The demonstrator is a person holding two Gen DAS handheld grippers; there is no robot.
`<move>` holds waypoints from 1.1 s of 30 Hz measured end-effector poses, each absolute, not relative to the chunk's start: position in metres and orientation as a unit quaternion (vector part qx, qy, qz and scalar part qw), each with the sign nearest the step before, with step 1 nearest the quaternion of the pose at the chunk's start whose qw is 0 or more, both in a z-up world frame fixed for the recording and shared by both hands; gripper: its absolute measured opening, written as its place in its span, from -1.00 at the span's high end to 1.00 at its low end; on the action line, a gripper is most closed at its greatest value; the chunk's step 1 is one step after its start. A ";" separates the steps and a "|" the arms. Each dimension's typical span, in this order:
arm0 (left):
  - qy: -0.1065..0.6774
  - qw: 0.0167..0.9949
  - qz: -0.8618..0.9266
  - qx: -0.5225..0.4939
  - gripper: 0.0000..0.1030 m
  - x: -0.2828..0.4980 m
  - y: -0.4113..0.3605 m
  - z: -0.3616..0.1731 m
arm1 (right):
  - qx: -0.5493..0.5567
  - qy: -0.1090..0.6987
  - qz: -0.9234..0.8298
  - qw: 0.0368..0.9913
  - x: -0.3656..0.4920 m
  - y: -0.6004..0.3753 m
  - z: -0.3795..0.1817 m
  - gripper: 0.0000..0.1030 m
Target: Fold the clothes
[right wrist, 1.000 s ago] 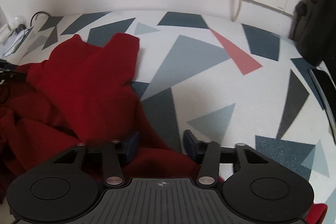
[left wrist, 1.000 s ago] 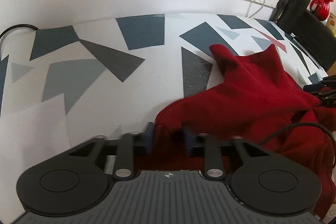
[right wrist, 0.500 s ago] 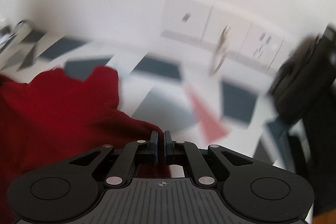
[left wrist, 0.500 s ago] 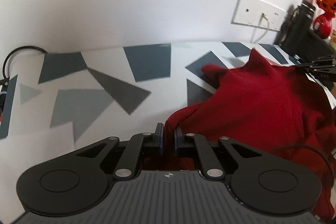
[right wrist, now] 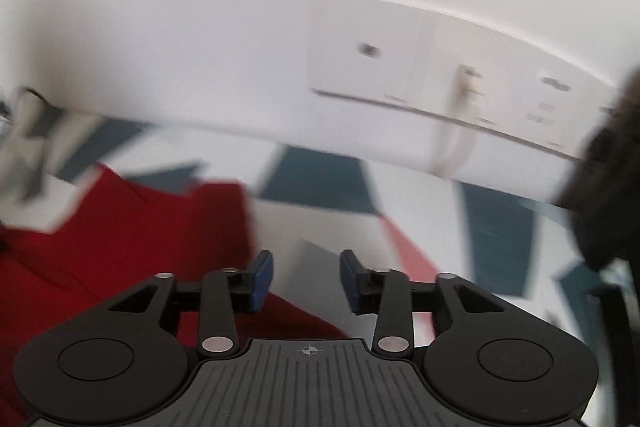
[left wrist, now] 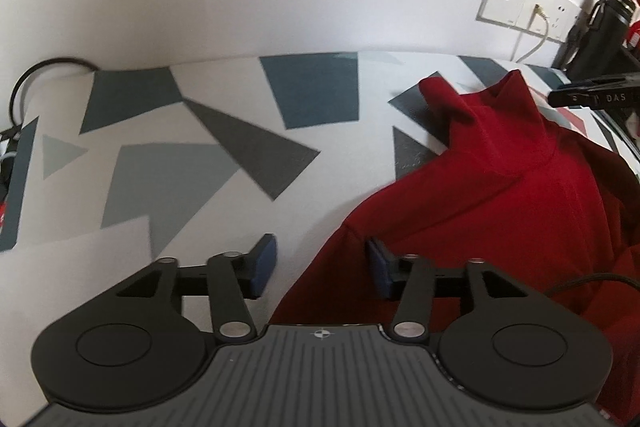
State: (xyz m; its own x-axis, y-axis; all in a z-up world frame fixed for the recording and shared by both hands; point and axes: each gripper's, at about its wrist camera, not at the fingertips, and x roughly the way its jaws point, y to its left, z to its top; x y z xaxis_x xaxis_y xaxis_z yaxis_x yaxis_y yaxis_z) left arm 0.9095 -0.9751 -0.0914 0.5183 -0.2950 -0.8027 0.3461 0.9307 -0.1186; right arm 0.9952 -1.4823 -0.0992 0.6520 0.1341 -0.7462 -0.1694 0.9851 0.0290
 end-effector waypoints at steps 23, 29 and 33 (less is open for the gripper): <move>0.438 0.891 -0.112 0.039 0.56 0.919 -0.940 -0.092 | 0.097 0.373 0.045 0.922 1.035 -1.498 -0.111 0.26; 0.427 0.894 -0.132 0.005 0.10 0.893 -0.932 -0.074 | 0.114 0.365 0.028 0.923 0.959 -1.551 -0.082 0.13; 0.430 0.889 -0.153 -0.032 0.04 0.861 -0.932 -0.062 | 0.175 0.376 -0.002 0.910 0.890 -1.584 -0.079 0.13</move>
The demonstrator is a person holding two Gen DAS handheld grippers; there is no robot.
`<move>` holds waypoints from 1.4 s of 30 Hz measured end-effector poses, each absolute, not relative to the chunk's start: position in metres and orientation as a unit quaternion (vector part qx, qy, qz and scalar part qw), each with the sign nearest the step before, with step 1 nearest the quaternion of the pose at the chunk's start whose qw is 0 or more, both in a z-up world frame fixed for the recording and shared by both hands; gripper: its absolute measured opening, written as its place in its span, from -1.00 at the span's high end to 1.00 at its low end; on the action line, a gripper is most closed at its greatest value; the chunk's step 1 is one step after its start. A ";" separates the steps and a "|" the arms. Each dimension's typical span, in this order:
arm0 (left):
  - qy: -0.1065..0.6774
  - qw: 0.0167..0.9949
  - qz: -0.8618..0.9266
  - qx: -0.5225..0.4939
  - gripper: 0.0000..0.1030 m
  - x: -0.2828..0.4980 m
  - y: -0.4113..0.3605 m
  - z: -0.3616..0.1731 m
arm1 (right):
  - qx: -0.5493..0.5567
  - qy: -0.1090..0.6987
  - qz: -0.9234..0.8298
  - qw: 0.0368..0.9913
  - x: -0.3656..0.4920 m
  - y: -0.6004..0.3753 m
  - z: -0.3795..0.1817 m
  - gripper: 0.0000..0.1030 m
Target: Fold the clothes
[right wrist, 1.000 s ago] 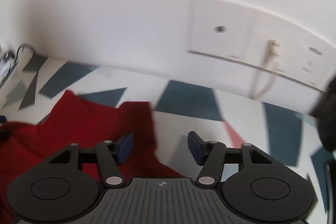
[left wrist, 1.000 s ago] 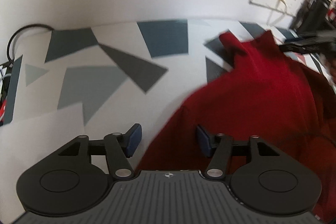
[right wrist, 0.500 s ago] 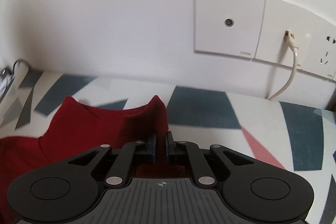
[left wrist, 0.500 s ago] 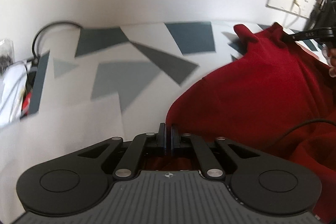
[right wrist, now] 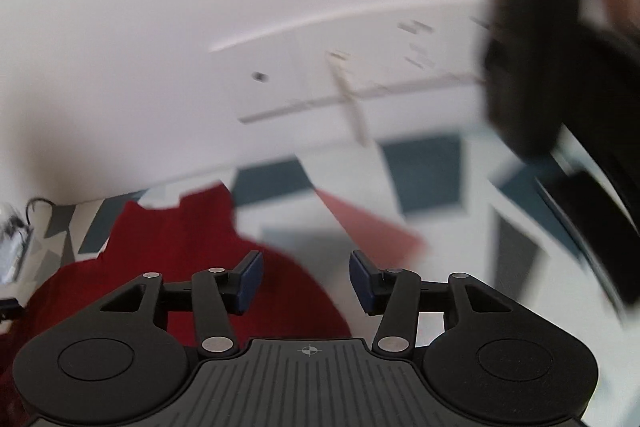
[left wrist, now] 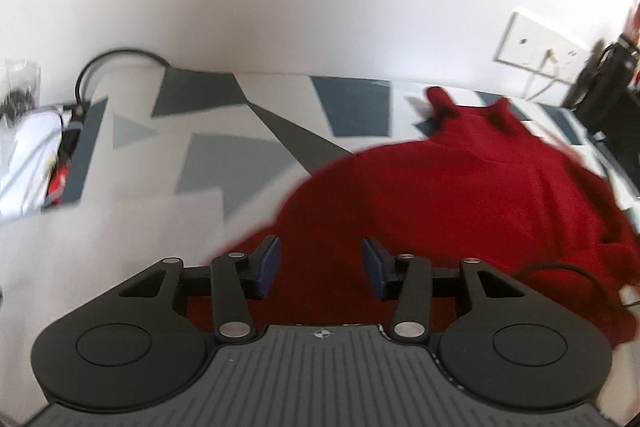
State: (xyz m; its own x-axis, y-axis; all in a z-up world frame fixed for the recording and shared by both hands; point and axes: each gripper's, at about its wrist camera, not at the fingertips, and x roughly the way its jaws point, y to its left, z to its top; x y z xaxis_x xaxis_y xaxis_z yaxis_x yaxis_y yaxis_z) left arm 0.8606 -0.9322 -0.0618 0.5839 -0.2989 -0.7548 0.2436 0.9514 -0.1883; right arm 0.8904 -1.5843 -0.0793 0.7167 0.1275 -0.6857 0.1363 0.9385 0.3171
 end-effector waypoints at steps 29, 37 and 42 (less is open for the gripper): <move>0.459 0.885 -0.081 -0.001 -0.29 0.829 -0.943 -0.097 | 0.152 0.393 -0.199 0.885 0.818 -1.624 -0.107 -0.15; 0.460 0.883 -0.088 -0.031 -0.36 0.832 -0.945 -0.088 | 0.110 0.374 -0.073 0.918 0.810 -1.563 -0.089 -0.35; 0.433 0.893 -0.121 0.004 -0.37 0.840 -0.969 -0.074 | 0.102 0.381 -0.027 0.919 0.826 -1.533 -0.094 -0.43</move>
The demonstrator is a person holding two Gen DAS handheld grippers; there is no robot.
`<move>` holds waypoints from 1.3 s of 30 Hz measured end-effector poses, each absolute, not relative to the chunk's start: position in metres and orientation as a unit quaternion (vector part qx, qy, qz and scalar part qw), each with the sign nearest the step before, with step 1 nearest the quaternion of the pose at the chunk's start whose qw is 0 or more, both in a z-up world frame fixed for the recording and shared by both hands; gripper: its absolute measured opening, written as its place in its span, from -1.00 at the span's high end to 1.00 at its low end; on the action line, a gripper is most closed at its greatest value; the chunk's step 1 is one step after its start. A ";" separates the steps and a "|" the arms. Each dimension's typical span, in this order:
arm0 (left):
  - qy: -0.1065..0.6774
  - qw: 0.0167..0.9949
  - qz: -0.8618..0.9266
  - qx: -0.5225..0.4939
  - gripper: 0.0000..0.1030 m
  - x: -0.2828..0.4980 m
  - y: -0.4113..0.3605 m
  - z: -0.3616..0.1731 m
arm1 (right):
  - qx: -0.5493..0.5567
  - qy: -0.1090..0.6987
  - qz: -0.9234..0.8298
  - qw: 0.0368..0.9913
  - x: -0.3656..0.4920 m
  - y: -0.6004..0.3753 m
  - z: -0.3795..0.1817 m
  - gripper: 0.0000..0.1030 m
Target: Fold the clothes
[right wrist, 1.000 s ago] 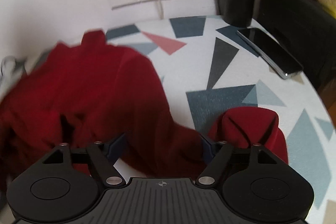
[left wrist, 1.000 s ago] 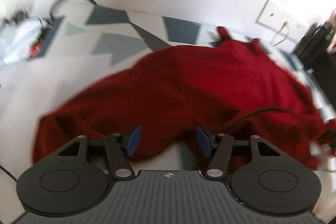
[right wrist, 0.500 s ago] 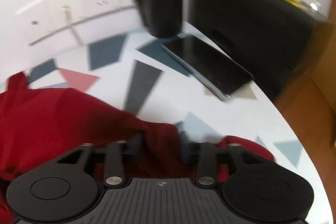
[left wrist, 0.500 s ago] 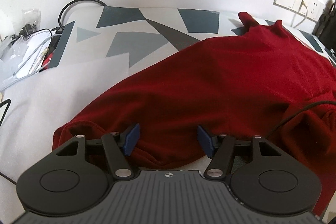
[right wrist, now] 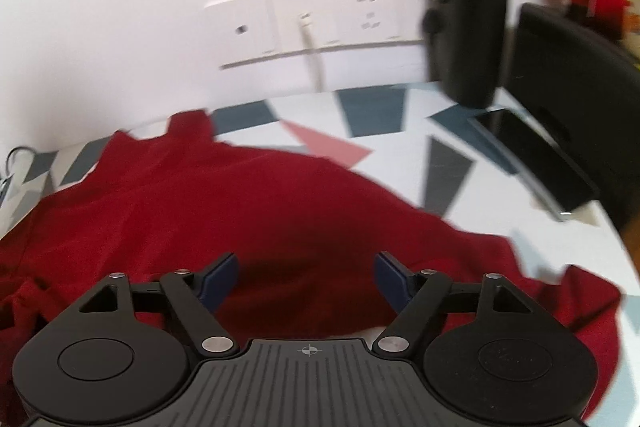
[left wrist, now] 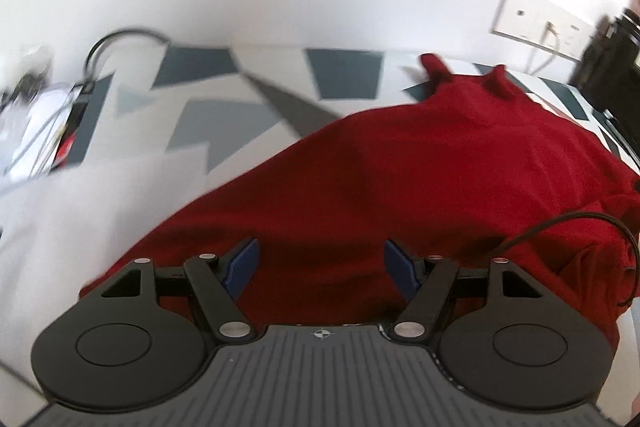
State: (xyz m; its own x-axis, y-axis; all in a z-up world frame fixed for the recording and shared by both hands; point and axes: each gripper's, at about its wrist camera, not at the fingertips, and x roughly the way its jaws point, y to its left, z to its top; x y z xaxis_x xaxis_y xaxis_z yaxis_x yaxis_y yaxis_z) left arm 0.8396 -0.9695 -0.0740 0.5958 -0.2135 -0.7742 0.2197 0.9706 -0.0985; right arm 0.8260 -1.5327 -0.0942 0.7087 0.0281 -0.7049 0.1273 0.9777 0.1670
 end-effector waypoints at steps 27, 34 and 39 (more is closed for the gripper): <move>0.431 0.899 -0.071 0.030 -1.00 0.836 -0.999 -0.113 | 0.037 0.366 -0.078 0.927 0.839 -1.486 -0.152 -0.99; 0.430 0.900 -0.067 0.030 -1.00 0.835 -1.000 -0.112 | 0.037 0.367 -0.080 0.926 0.838 -1.486 -0.152 -0.99; 0.431 0.900 -0.067 0.029 -1.00 0.835 -1.000 -0.112 | 0.037 0.366 -0.081 0.926 0.838 -1.486 -0.152 -0.99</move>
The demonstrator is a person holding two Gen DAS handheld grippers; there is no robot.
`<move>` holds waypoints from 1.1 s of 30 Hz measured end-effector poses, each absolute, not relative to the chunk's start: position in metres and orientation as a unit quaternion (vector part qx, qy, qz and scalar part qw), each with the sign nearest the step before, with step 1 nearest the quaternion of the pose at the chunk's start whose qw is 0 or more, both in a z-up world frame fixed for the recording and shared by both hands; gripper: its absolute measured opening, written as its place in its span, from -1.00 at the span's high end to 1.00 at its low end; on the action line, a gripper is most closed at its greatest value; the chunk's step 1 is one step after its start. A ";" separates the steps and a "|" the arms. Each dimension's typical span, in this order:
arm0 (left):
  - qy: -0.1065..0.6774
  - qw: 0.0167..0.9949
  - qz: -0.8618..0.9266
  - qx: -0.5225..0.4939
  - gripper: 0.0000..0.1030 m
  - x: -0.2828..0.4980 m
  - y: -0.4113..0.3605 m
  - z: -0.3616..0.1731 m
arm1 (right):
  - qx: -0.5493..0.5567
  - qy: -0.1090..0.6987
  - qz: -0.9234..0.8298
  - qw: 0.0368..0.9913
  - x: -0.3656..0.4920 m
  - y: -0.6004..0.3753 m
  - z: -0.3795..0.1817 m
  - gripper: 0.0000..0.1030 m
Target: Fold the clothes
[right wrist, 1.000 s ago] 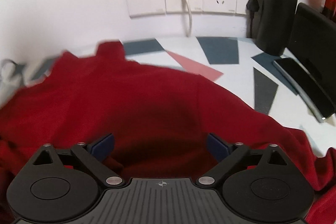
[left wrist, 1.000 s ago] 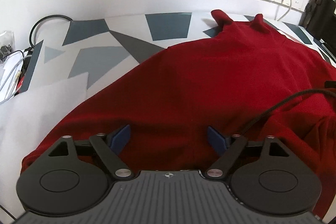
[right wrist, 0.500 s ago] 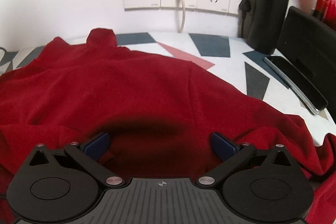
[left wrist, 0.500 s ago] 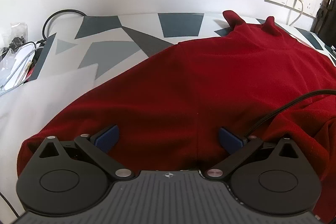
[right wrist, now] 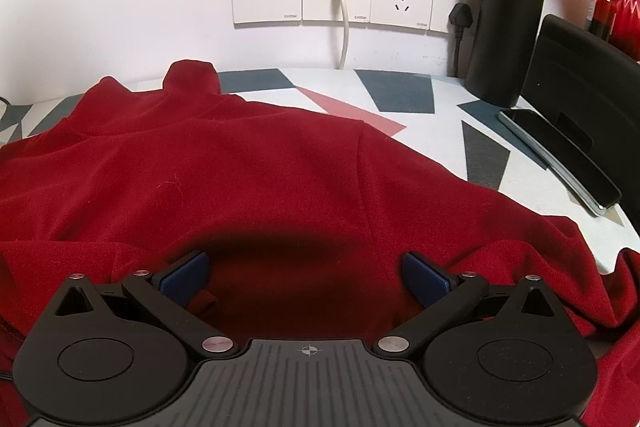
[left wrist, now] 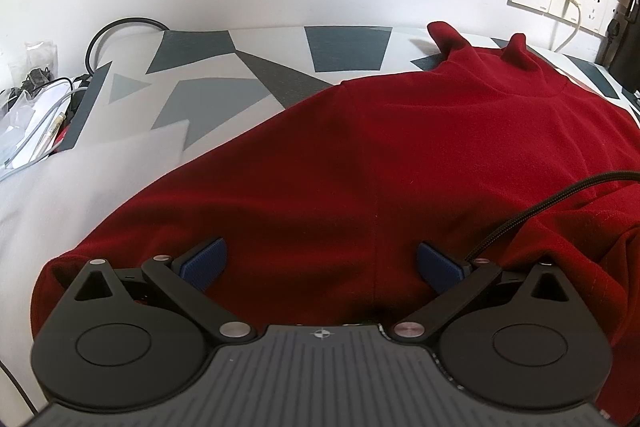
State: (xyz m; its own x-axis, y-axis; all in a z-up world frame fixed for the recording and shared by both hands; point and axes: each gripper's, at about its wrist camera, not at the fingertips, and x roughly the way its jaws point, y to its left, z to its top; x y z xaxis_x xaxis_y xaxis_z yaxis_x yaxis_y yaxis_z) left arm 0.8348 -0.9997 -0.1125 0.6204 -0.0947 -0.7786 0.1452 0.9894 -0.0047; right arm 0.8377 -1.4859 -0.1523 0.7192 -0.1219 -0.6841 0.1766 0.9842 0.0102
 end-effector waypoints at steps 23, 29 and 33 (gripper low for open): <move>0.440 0.895 -0.063 0.028 -1.00 0.838 -1.001 -0.111 | 0.040 0.379 -0.085 0.921 0.841 -1.486 -0.151 -0.99; 0.451 0.891 -0.052 0.025 -1.00 0.840 -1.003 -0.110 | 0.048 0.409 -0.095 0.906 0.851 -1.485 -0.146 -0.99; 0.462 0.886 -0.044 0.022 -1.00 0.843 -1.004 -0.108 | 0.057 0.436 -0.108 0.891 0.860 -1.484 -0.142 -0.99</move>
